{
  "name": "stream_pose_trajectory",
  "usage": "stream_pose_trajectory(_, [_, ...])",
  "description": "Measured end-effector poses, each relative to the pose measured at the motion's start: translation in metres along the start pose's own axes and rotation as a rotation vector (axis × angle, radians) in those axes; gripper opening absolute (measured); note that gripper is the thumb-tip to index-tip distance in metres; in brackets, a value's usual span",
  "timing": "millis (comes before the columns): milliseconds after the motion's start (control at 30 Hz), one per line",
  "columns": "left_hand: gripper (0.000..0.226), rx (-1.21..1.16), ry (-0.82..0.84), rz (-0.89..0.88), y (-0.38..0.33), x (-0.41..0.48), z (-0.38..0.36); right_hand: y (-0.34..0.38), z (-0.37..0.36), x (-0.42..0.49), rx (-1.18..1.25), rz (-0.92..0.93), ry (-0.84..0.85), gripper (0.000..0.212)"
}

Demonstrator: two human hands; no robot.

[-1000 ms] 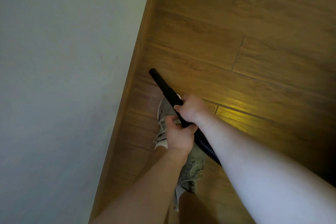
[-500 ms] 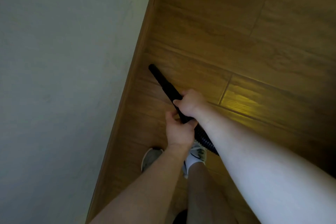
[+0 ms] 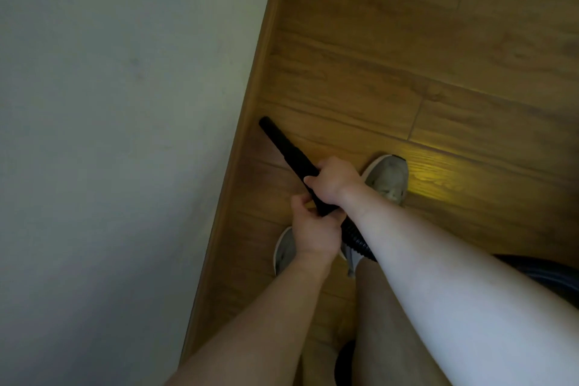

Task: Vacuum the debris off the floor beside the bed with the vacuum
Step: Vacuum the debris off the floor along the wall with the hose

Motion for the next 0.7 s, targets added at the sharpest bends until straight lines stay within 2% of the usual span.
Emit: stream_pose_trajectory(700, [0.042, 0.006, -0.003, 0.015, 0.096, -0.043, 0.069, -0.024, -0.112, -0.06, 0.034, -0.025, 0.006, 0.023])
Point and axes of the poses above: each hand's wrist, its own x-axis towards the middle knuckle, its own z-axis out of the back of the hand, y = z × x, the point moved 3 cm from there along x, towards the middle knuckle, and after that the axes turned 2 degrees about z, right-handed, at the moved point
